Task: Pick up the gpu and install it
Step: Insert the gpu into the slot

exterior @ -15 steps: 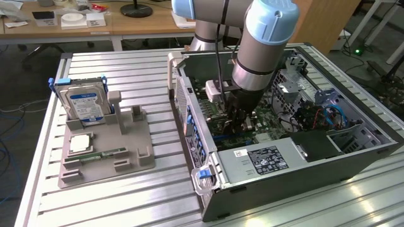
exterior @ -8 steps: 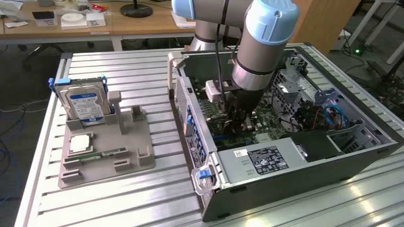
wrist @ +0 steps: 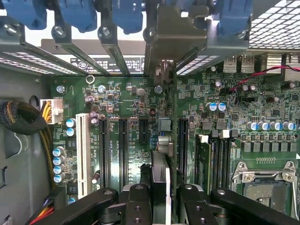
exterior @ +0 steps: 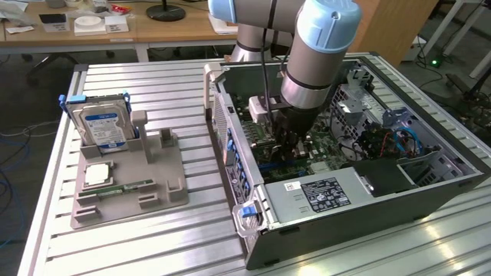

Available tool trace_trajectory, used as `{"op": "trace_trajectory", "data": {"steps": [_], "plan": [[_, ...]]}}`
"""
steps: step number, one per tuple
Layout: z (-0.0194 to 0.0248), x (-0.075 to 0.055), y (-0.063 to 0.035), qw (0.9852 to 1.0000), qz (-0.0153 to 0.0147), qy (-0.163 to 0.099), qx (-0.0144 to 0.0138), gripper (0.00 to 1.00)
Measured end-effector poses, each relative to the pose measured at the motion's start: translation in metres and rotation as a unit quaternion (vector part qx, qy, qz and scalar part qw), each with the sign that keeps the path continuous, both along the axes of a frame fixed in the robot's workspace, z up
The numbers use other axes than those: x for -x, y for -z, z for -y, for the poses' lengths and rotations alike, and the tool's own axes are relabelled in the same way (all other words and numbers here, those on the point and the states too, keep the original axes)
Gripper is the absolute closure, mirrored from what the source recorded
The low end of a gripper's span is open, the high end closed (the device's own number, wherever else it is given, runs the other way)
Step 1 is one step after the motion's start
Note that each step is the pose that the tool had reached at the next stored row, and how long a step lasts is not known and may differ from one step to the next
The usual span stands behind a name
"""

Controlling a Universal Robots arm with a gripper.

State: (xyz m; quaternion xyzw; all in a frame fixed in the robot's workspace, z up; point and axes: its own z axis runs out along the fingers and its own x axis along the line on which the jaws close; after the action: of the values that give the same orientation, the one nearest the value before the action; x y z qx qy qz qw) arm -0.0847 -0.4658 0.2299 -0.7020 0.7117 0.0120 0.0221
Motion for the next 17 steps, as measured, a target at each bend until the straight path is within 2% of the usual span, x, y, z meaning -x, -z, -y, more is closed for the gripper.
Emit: {"op": "trace_trajectory", "data": {"steps": [17], "plan": [[0.0, 0.0, 0.0037, 1.0, 0.0, 0.0, 0.0, 0.73]]}}
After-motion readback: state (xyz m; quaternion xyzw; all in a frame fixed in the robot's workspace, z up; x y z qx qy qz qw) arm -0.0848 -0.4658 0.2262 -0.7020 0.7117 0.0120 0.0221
